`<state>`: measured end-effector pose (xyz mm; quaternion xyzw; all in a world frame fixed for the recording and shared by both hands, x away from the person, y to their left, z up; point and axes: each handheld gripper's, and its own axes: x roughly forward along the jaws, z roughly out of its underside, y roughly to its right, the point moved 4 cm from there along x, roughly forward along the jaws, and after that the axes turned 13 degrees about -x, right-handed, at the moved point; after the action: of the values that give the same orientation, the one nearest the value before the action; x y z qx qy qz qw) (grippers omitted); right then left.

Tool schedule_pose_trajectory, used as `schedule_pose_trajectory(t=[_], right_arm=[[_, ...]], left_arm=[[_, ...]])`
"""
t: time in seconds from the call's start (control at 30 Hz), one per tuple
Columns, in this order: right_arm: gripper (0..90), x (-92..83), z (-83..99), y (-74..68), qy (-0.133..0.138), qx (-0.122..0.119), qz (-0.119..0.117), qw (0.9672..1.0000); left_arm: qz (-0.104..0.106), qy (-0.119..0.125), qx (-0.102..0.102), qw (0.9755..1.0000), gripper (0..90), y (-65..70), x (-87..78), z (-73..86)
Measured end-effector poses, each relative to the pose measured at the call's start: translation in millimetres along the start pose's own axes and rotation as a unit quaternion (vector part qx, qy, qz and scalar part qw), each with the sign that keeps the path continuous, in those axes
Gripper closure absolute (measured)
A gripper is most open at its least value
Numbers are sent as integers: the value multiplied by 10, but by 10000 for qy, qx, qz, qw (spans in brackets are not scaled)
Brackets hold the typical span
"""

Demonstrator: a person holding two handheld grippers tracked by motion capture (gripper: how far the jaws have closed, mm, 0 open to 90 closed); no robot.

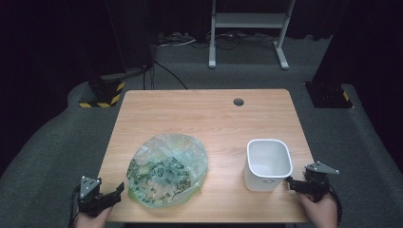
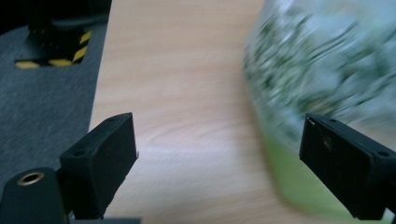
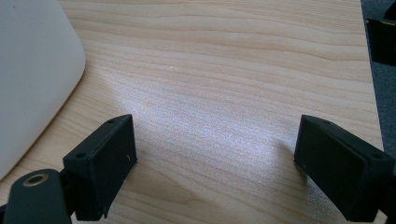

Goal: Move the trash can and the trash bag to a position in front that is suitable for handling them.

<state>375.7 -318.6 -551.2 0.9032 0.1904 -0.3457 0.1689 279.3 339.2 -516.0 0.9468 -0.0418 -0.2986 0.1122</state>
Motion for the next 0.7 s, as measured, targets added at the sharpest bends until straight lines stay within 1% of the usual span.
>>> schedule_pose_trajectory(t=[0.07, 0.13, 0.17, 0.2, 0.23, 0.37, 0.4, 0.43, 0.47, 0.5, 0.53, 0.6, 0.67, 0.7], right_arm=[[125, 0, 0, 0, 0, -3, 1, 10000], [125, -1, 0, -1, -1, -3, -4, 10000], [125, -1, 0, -2, -2, 1, -6, 10000], [125, -1, 0, -2, -2, 1, -6, 10000], [125, -1, 0, -1, -1, -6, -4, 10000], [125, -1, 0, -1, -1, -6, -4, 10000], [125, -1, 0, -1, -1, -4, -2, 10000], [125, -1, 0, -1, -1, -5, -4, 10000], [125, -1, 0, -1, -1, -5, -4, 10000], [125, -1, 0, -1, -1, -5, -4, 10000], [125, -1, 0, -1, -1, -5, -4, 10000], [126, -1, 0, -1, -1, -5, -5, 10000], [126, -1, 0, -3, -2, -2, -9, 10000], [126, -2, 1, -3, -1, -5, -12, 10000]], left_arm=[[79, 80, 110, 9999, 120, 106, -29, -46], [215, 172, 192, 9994, 122, 266, -31, -94], [245, 200, 215, 9993, 123, 311, -24, -105], [245, 200, 215, 9993, 126, 311, -24, -105], [342, 185, 289, 9988, 127, 447, 26, -127], [510, 19, 516, 9974, 127, 673, 142, -166], [578, 5, 605, 9965, 130, 756, 184, -183], [628, -3, 674, 9957, 152, 805, 211, -192], [704, -49, 773, 9945, 153, 884, 269, -200], [702, -77, 826, 9941, 155, 922, 309, -204], [720, -157, 880, 9934, 157, 978, 377, -204], [715, -246, 971, 9924, 183, 1043, 487, -197], [739, -400, 1009, 9913, 206, 1091, 610, -175], [765, -521, 1064, 9900, 206, 1112, 670, -159]])
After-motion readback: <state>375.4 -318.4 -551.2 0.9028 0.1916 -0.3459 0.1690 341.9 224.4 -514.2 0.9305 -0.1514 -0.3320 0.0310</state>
